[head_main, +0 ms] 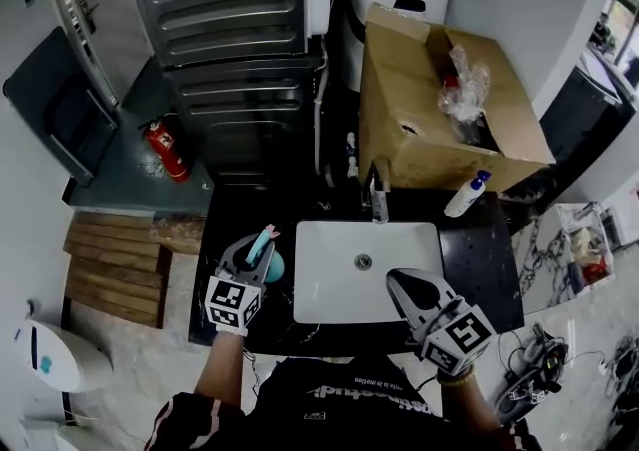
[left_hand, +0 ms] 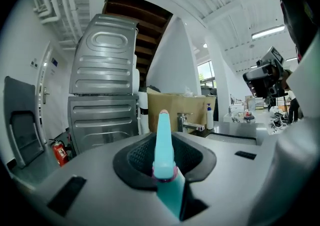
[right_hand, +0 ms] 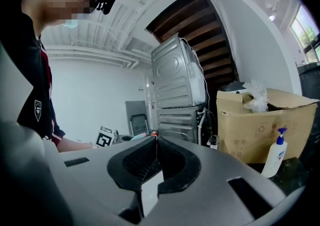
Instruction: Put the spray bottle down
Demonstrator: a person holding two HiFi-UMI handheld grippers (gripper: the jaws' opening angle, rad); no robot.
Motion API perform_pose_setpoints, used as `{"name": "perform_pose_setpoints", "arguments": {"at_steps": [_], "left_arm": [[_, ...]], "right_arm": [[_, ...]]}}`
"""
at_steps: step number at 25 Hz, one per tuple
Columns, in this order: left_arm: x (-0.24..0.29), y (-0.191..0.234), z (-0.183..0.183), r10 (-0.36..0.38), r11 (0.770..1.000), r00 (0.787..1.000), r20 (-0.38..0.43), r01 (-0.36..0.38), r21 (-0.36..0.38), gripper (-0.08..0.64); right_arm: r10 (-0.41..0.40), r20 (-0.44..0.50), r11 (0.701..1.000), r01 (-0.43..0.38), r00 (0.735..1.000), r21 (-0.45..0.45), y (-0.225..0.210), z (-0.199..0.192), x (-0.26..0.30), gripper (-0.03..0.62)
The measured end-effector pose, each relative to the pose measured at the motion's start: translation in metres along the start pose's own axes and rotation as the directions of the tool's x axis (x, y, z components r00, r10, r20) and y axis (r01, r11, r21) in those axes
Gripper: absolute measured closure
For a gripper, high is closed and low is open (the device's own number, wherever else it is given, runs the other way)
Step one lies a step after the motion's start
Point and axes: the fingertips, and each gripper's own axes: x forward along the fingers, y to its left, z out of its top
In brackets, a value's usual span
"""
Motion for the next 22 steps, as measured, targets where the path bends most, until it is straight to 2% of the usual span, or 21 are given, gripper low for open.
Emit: {"name": "perform_pose_setpoints", "arguments": {"at_steps": [5, 8, 16, 22], "left_arm": [[0.013, 0.003, -0.015, -0.003, 0.999, 1.0, -0.006, 0.003, -0.032, 0.469], [0.016, 0.002, -0.016, 0.002, 1.0, 1.0, 0.004, -0.002, -0.024, 0.469], [0.017, 0.006, -0.017, 0.012, 0.997, 0.998, 0.055, -0.008, -0.076, 0.468], [0.017, 0.008, -0.017, 0.0, 0.994, 0.999, 0.055, 0.005, -0.106, 0.468]], "right_arm": [[-0.009, -0.008, 1.0, 0.009, 1.0, -0.006, -0.013, -0.003, 0.006, 0.552], [-0.004, -0.014, 1.0, 0.004, 1.0, -0.003, -0.019, -0.004, 0.01, 0.552], [0.011, -0.013, 1.0, -0.011, 1.0, 0.003, -0.023, -0.005, 0.018, 0.552], [0.019, -0.022, 1.0, -0.019, 1.0, 0.005, -0.021, -0.007, 0.023, 0.552]]}}
